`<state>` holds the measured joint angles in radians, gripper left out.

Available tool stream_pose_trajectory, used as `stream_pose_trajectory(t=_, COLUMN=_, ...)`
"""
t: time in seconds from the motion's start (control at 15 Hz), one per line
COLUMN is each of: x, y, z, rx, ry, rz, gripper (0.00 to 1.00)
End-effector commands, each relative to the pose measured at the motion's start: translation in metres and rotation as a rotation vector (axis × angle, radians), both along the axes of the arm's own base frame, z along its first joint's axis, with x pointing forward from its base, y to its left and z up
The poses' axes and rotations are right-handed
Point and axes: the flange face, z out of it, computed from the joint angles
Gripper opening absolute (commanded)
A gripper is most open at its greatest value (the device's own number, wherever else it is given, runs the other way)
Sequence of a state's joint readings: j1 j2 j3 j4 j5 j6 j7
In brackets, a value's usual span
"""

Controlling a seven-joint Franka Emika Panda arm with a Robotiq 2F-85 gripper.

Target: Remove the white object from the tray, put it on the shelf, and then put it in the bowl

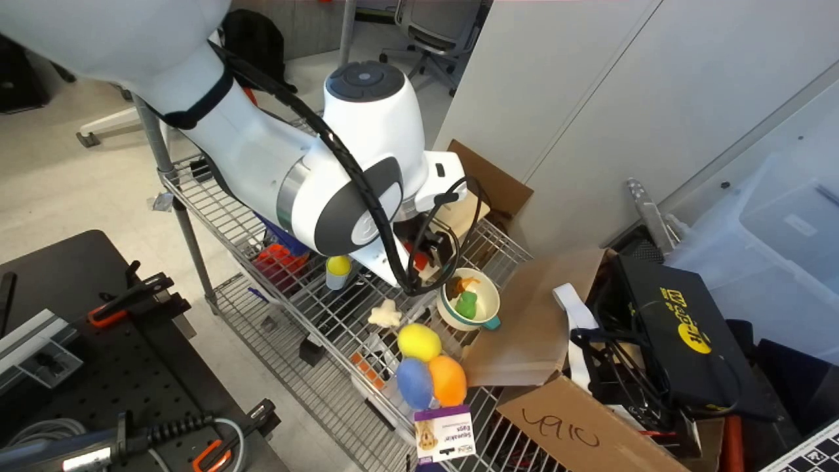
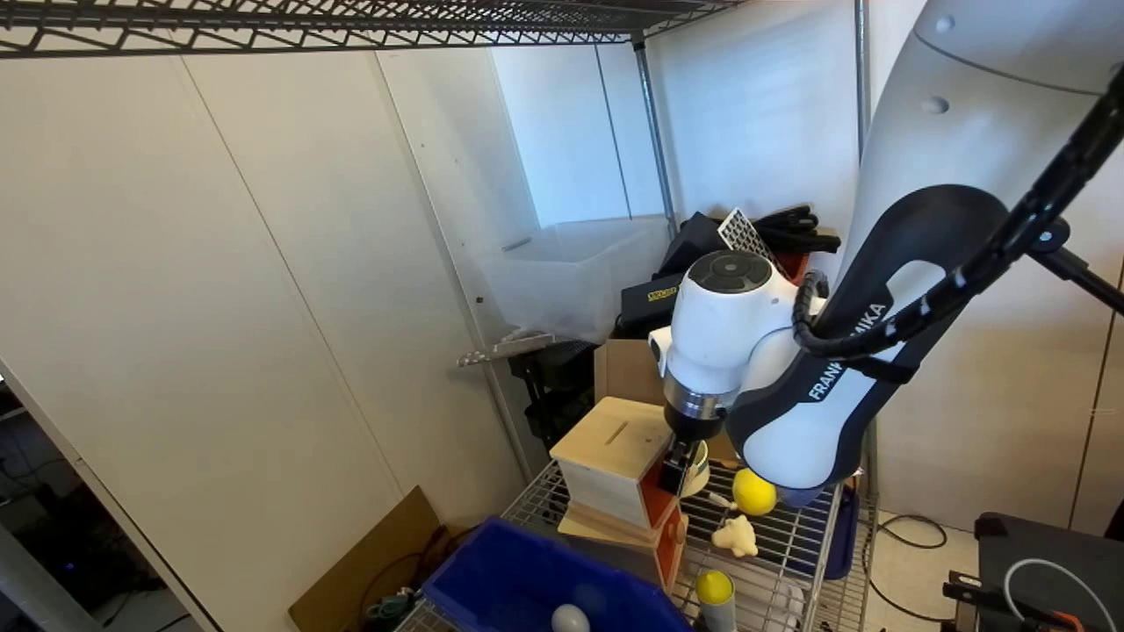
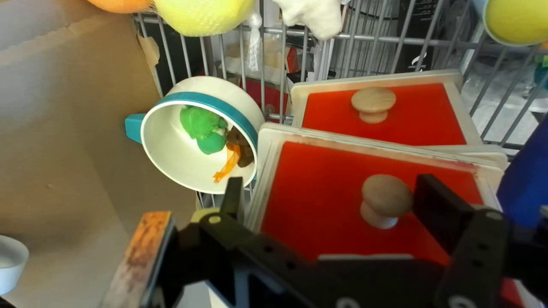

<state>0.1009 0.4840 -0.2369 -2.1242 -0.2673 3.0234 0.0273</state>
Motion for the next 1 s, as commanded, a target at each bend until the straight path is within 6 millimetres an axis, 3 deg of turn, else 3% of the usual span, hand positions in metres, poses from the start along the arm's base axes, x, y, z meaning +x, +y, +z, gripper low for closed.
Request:
stream_pose_trajectory(t=0.0, x=0.0071, y=0.0006, z=0.0018, rx=-0.007, ry=-0.021, rz=-0.017, gripper=1.0)
stream_pose_trajectory(t=0.93, x=0.0123, y=-0.0041, z=0.0008, rx=-0.015, ry=-0.024, rz=-0.037, gripper=1.0)
